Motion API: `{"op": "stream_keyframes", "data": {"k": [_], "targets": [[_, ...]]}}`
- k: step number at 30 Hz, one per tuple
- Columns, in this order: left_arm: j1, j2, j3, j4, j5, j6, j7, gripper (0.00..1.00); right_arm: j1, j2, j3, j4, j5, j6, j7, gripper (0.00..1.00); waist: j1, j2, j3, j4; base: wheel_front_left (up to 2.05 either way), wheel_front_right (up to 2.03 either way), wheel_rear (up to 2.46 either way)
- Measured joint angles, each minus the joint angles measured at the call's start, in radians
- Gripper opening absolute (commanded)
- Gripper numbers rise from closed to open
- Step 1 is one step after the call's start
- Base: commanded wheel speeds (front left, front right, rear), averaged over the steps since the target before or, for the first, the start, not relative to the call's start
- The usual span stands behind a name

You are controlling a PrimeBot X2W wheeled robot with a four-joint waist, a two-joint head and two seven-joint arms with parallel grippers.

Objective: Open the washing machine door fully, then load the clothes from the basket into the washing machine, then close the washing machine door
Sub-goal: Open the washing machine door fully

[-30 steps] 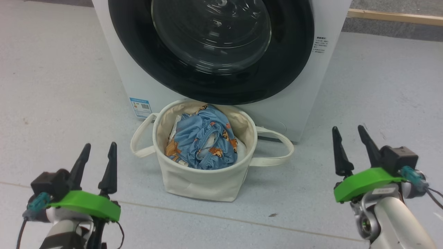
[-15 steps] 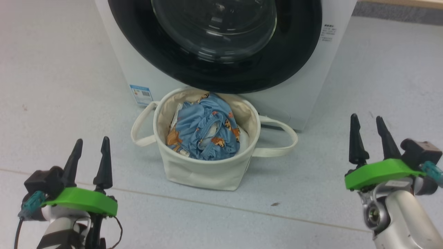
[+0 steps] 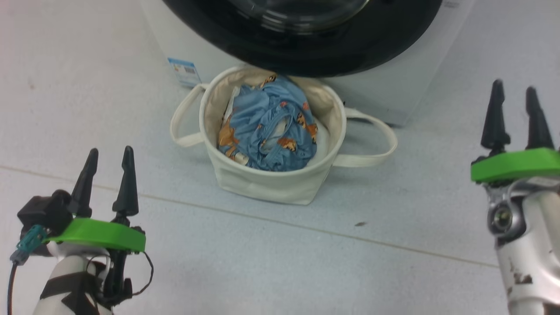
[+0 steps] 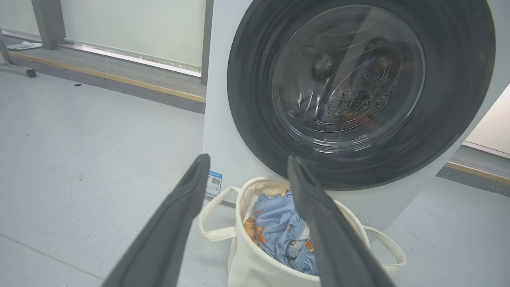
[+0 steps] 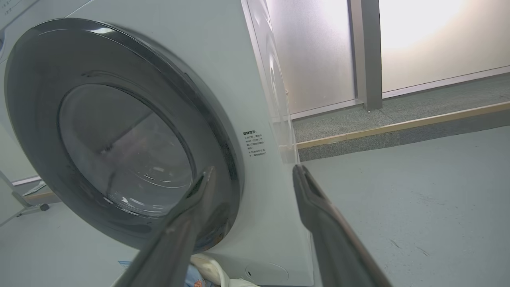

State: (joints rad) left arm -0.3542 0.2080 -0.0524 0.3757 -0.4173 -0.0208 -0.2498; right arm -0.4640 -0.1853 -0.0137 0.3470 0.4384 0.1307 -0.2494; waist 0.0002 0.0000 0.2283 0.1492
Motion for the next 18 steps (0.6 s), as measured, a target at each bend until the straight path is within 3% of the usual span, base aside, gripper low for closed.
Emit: {"op": "stream_keyframes", "data": {"k": [12, 13, 14, 18], "targets": [[-0.062, -0.043, 0.036, -0.074, 0.002, -0.033, 0.000, 1.00, -0.213, -0.051, -0.018, 0.050, 0.139, 0.000, 0.000, 1.00, 0.0001, 0.0000, 0.157, 0.030, 0.00, 0.00, 0.00], [-0.065, -0.048, 0.037, -0.079, 0.003, -0.034, 0.000, 1.00, -0.230, -0.055, -0.015, 0.058, 0.149, 0.000, 0.000, 0.12, 0.0000, 0.0000, 0.168, 0.032, 0.00, 0.00, 0.00], [-0.067, -0.053, 0.038, -0.080, 0.008, -0.039, 0.000, 1.00, -0.248, -0.057, -0.015, 0.066, 0.176, 0.000, 0.000, 0.00, 0.0001, 0.0000, 0.178, 0.034, 0.00, 0.00, 0.00], [-0.086, -0.063, 0.054, -0.082, 0.026, -0.050, 0.000, 1.00, -0.318, -0.072, -0.004, 0.090, 0.298, 0.000, 0.000, 0.00, 0.0000, 0.0000, 0.210, 0.044, 0.00, 0.00, 0.00]]}}
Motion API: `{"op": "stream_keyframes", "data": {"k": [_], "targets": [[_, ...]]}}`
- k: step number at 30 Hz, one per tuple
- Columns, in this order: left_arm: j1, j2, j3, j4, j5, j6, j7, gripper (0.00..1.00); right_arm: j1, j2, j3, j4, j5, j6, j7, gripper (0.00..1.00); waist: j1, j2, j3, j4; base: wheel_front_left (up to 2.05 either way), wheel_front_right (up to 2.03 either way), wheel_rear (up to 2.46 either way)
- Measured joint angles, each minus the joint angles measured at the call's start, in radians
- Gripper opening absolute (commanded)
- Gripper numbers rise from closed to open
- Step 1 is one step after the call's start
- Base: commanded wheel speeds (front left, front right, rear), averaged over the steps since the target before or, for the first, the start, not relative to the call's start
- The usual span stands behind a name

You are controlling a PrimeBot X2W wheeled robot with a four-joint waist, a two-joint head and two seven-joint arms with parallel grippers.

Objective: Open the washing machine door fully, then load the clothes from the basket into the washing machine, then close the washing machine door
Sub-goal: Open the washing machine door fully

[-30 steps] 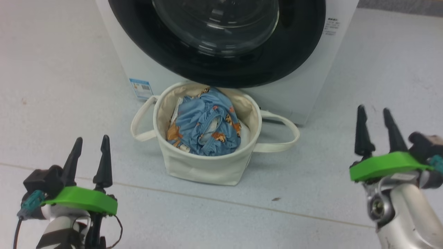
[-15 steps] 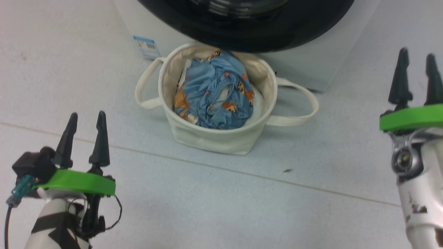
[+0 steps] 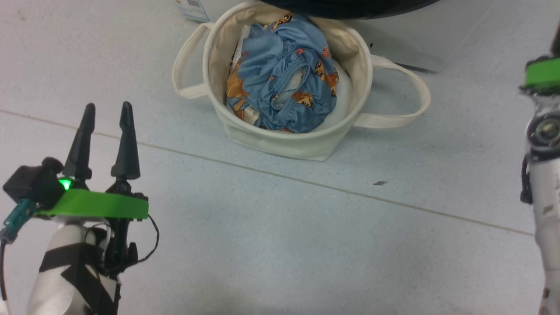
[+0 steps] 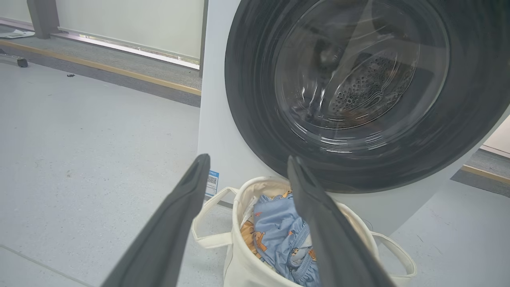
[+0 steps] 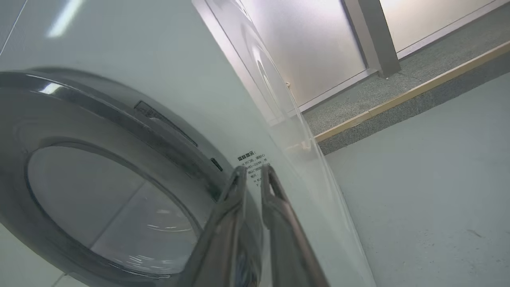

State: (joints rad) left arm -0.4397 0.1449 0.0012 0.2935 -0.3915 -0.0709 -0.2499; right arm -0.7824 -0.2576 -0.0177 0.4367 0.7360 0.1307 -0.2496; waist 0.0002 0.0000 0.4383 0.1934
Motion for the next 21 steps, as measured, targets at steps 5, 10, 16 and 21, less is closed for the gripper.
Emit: {"op": "stream_keyframes", "data": {"k": [5, 10, 16, 21], "targets": [[-0.009, -0.013, 0.021, 0.000, 0.016, -0.009, 0.000, 1.00, -0.074, -0.017, 0.026, 0.036, 0.168, 0.000, 0.016, 0.00, -0.0001, 0.0000, 0.021, 0.011, 0.00, 0.00, 0.00], [-0.015, -0.027, 0.039, 0.000, 0.030, -0.019, 0.000, 1.00, -0.147, -0.053, 0.027, 0.062, 0.308, 0.000, 0.060, 0.00, -0.0001, 0.0000, 0.043, 0.020, 0.00, 0.00, 0.00], [-0.017, -0.046, 0.053, 0.004, 0.037, -0.032, 0.000, 1.00, -0.242, -0.073, 0.015, 0.105, 0.459, 0.000, 0.179, 0.00, -0.0001, 0.0000, 0.079, 0.033, 0.00, 0.00, 0.00], [-0.039, -0.058, 0.056, 0.011, 0.041, -0.037, 0.000, 1.00, -0.286, -0.087, 0.039, 0.103, 0.538, 0.000, 0.273, 0.00, -0.0001, 0.0000, 0.107, 0.041, 0.00, 0.00, 0.00]]}}
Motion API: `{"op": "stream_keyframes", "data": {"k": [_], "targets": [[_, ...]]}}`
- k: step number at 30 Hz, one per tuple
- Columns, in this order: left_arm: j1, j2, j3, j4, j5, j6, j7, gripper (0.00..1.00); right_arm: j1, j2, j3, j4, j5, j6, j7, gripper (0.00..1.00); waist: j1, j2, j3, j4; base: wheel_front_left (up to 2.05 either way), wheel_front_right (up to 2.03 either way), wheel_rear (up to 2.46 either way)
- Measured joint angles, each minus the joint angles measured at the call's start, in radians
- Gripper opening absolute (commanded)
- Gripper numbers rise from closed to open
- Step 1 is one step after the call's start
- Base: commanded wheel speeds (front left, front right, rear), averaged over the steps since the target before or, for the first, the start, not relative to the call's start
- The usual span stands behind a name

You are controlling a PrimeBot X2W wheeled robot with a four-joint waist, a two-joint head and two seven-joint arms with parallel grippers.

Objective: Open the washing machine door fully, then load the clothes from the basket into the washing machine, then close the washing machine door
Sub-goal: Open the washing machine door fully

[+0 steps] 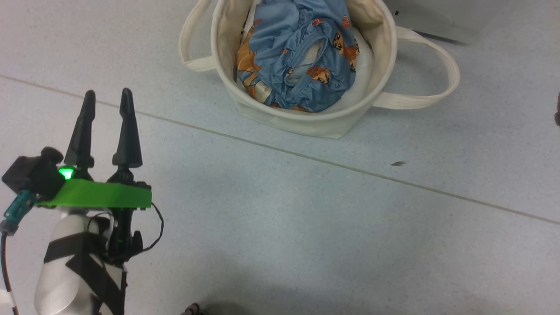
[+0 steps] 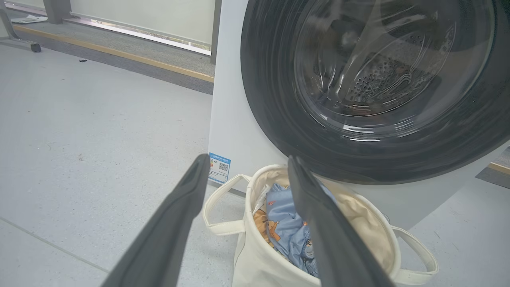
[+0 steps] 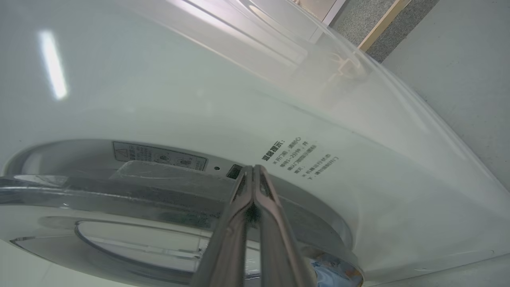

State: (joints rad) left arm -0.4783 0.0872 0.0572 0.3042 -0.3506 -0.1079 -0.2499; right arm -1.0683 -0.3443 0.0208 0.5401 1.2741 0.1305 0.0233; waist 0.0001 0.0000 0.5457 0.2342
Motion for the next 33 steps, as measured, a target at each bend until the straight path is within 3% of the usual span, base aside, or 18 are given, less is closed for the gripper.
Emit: {"op": "stream_keyframes", "data": {"k": [10, 19, 33], "targets": [[-0.018, -0.017, 0.021, 0.009, 0.015, -0.012, 0.000, 1.00, -0.069, -0.018, 0.009, 0.036, 0.083, 0.000, 0.087, 0.00, -0.0001, 0.0000, 0.029, 0.013, 0.00, 0.00, 0.00], [-0.021, -0.024, 0.039, 0.026, 0.034, -0.016, 0.000, 1.00, -0.105, -0.042, 0.068, 0.098, 0.139, -0.001, 0.281, 0.00, -0.0001, 0.0000, 0.016, 0.003, 0.00, 0.00, 0.00], [-0.005, -0.016, 0.079, 0.084, 0.059, -0.017, 0.000, 1.00, 0.067, -0.009, 0.153, 0.111, 0.233, -0.008, 0.531, 0.00, -0.0003, 0.0000, -0.123, -0.056, 0.00, 0.00, 0.00]]}}
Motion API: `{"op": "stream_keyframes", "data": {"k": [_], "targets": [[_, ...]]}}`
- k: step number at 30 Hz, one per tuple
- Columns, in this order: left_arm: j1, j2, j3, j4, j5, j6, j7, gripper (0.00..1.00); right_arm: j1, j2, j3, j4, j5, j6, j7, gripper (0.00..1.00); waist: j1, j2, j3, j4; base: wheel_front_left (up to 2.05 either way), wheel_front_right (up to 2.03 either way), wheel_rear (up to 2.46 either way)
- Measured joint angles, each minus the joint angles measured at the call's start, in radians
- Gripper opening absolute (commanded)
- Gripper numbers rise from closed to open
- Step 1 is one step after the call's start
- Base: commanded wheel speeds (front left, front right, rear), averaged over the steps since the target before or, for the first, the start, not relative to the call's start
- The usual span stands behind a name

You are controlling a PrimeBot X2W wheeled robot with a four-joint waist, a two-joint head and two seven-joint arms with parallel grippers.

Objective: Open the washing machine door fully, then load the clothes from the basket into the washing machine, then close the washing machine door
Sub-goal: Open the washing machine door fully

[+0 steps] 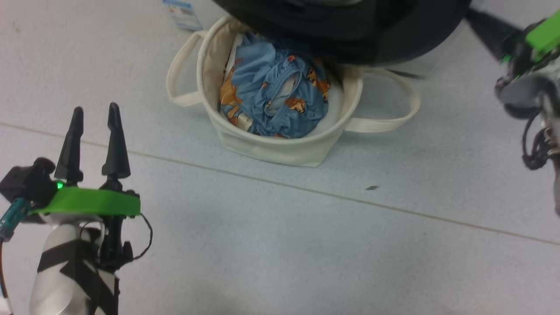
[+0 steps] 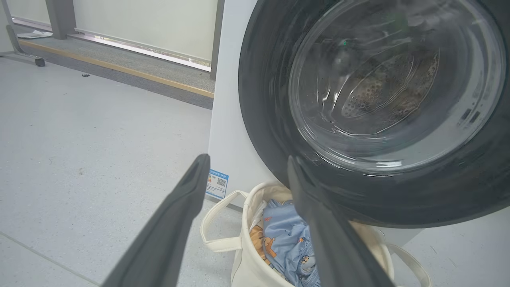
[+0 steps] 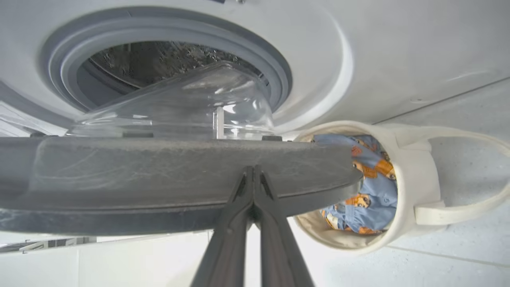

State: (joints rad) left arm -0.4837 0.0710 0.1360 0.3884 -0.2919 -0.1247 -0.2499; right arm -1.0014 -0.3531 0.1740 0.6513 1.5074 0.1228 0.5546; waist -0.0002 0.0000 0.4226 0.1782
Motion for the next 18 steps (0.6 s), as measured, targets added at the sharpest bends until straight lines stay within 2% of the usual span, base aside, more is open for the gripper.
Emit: {"op": "stream_keyframes", "data": {"k": [3, 6, 9, 13, 18], "targets": [[0.025, 0.009, 0.006, 0.009, 0.000, 0.000, 0.000, 1.00, 0.042, 0.008, 0.027, -0.003, 0.007, 0.000, 0.049, 0.00, 0.0000, 0.0000, -0.034, -0.014, 0.00, 0.00, 0.00], [0.046, 0.014, 0.008, 0.018, 0.000, 0.000, 0.000, 1.00, 0.065, 0.029, 0.021, -0.009, 0.012, 0.000, 0.043, 0.00, -0.0001, 0.0000, -0.061, -0.023, 0.00, 0.00, 0.00], [0.053, 0.014, 0.009, 0.021, 0.000, 0.000, 0.000, 1.00, 0.061, 0.026, -0.018, -0.043, 0.007, 0.000, -0.048, 0.00, -0.0002, 0.0000, -0.073, -0.021, 0.00, 0.00, 0.00], [0.053, 0.012, 0.008, 0.033, 0.000, 0.000, 0.000, 1.00, 0.058, -0.003, -0.021, -0.070, -0.091, 0.000, -0.159, 0.00, 0.0002, 0.0000, -0.070, -0.001, 0.00, 0.00, 0.00], [0.053, 0.008, 0.008, 0.036, -0.002, 0.000, 0.000, 1.00, 0.037, 0.002, -0.007, -0.082, -0.110, 0.000, -0.187, 0.00, 0.0003, 0.0000, -0.049, 0.024, 0.00, 0.00, 0.00]]}}
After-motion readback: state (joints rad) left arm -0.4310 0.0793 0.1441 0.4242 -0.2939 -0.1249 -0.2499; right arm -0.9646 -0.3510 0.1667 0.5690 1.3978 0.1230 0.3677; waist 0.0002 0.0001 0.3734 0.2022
